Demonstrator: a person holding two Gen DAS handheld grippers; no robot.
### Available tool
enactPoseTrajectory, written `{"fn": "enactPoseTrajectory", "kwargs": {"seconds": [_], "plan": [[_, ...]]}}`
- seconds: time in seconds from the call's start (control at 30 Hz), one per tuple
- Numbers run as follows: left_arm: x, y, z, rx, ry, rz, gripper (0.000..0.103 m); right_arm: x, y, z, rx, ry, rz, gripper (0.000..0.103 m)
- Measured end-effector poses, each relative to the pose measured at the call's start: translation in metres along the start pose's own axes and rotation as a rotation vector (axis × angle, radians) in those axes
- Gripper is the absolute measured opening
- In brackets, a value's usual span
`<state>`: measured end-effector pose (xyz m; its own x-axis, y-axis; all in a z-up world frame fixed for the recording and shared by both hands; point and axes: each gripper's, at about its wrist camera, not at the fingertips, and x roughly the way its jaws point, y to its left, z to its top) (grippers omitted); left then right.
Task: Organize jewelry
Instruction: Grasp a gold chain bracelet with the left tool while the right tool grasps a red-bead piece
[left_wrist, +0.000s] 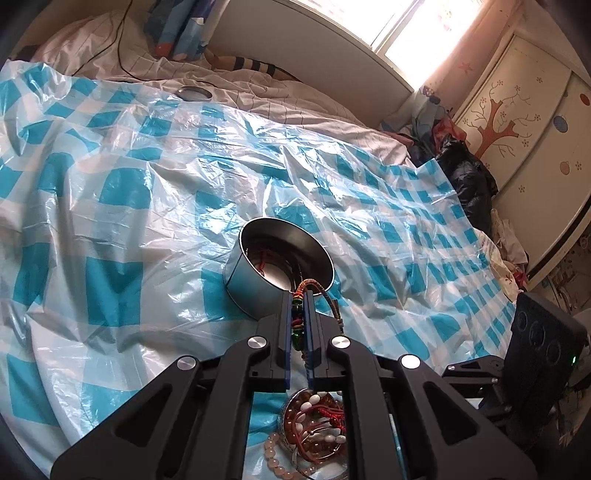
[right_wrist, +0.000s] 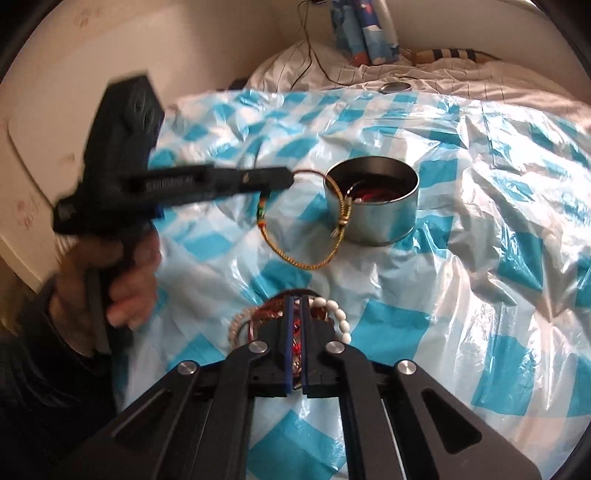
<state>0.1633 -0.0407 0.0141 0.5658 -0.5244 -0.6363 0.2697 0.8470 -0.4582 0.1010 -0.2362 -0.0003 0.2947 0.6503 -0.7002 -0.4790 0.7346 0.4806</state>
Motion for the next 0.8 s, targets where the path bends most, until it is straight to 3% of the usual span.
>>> {"fn": "enactPoseTrajectory", "kwargs": {"seconds": [0.07,0.1,0.13,0.17,0.23,0.27,0.4,0.47,0.5,0.63,0.8], "plan": [[0.000,0.001,0.000,-0.005,0.001,0.000,0.005,0.005,0.003,-0.001,-0.009,0.042,0.014,0.006],[0.001,0.002,0.000,-0.007,0.004,-0.001,0.005,0.010,0.007,-0.004,-0.028,0.056,-0.014,0.017],[0.001,0.001,0.000,-0.007,0.005,-0.001,0.005,0.014,0.012,-0.006,-0.049,0.067,-0.044,0.055],[0.001,0.001,0.000,-0.007,0.005,-0.002,0.005,0.016,0.019,-0.008,-0.093,0.052,-0.079,0.066],[0.002,0.001,0.000,-0.002,0.007,-0.004,0.005,0.020,0.028,-0.012,-0.145,0.063,-0.080,0.062],[0.001,0.000,0.000,-0.001,0.007,-0.004,0.005,0.022,0.029,-0.013,-0.147,0.068,-0.077,0.053],[0.001,0.000,0.000,-0.004,0.008,-0.005,0.005,0.038,0.027,-0.017,-0.168,0.116,-0.132,0.036],[0.001,0.000,0.000,-0.004,0.008,-0.005,0.005,0.041,0.027,-0.019,-0.180,0.124,-0.158,0.018],[0.001,0.000,0.000,-0.004,0.007,-0.004,0.005,0.039,0.026,-0.018,-0.177,0.115,-0.160,0.014],[0.000,0.000,0.000,-0.007,0.003,-0.002,0.005,0.022,0.017,-0.013,-0.117,0.051,-0.103,0.011],[-0.006,0.000,0.002,-0.009,-0.028,-0.013,0.005,-0.003,-0.008,0.002,0.045,-0.053,0.047,0.010]]}}
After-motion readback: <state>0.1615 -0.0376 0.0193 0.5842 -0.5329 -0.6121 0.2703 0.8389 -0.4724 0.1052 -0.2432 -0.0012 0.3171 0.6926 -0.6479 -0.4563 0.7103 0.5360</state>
